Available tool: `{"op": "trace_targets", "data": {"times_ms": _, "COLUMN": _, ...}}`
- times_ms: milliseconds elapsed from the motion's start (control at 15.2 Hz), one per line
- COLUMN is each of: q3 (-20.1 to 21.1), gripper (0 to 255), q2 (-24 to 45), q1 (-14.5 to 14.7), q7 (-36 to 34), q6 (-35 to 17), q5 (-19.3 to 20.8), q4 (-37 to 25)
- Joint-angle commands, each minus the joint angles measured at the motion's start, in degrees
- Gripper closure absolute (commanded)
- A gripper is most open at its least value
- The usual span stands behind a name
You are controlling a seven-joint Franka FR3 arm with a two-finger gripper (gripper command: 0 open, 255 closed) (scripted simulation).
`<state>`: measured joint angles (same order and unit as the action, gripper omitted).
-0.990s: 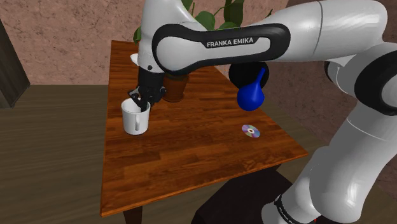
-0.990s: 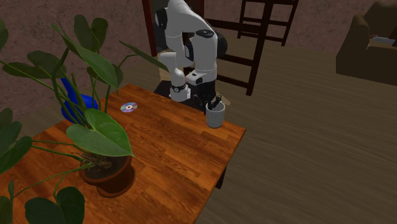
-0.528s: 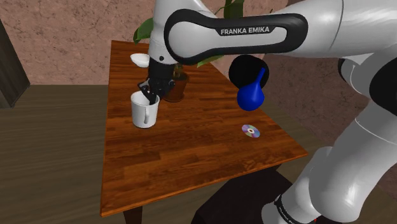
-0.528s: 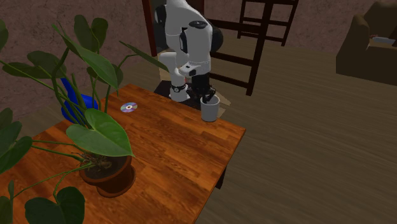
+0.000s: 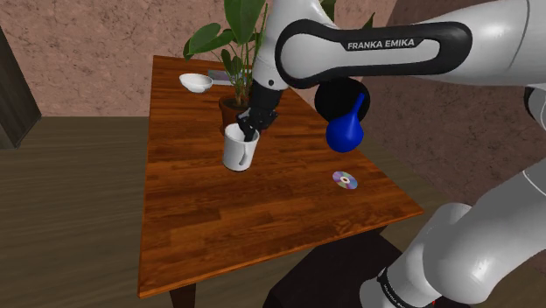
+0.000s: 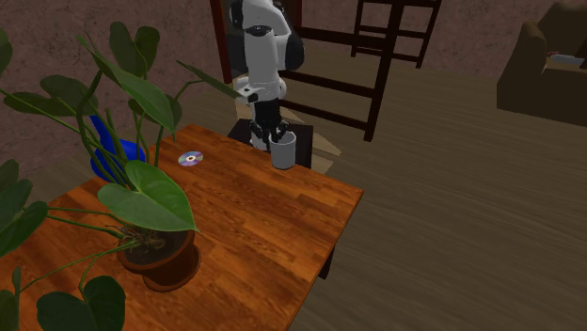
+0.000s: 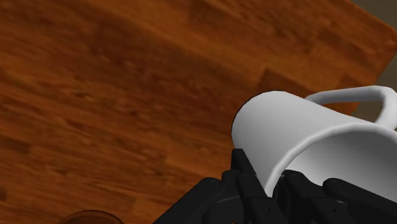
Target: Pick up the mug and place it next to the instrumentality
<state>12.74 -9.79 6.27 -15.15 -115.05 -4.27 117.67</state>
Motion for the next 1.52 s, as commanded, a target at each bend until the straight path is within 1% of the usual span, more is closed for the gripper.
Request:
{"op": "trace_targets", "data": {"times_ms": 0, "q3": -1.64, "gripper": 255, "q2": -2.64, "q1": -0.91, "q7": 2.95, "q6": -0.31, "q5": -0.66, "q4": 3.03}}
{"op": "trace_targets", "data": {"times_ms": 330, "q3": -6.04, "gripper": 255, "q2": -8.84, "q1": -3.02, "q7": 9.77, "q6": 0.15, "q5": -1.24, "q4": 9.17}}
{"op": "trace_targets", "data": {"times_ms": 726, "q3": -11.8, "gripper": 255, "q2": -14.68, "q1": -5.88, "q7": 17.82, "q6": 1.33, "q5": -0.32, "q4": 14.42}}
{"op": "trace_targets", "data": {"times_ms": 1122, "q3": -18.01, "gripper": 255, "q2": -18.55, "q1": -9.13, "q7": 25.89, "q6": 2.79, "q5": 1.88, "q4": 17.34}}
{"op": "trace_targets", "data": {"times_ms": 1452, "q3": -23.44, "gripper": 255, "q2": -20.04, "q1": -11.99, "q7": 32.75, "q6": 3.98, "q5": 4.16, "q4": 17.96}}
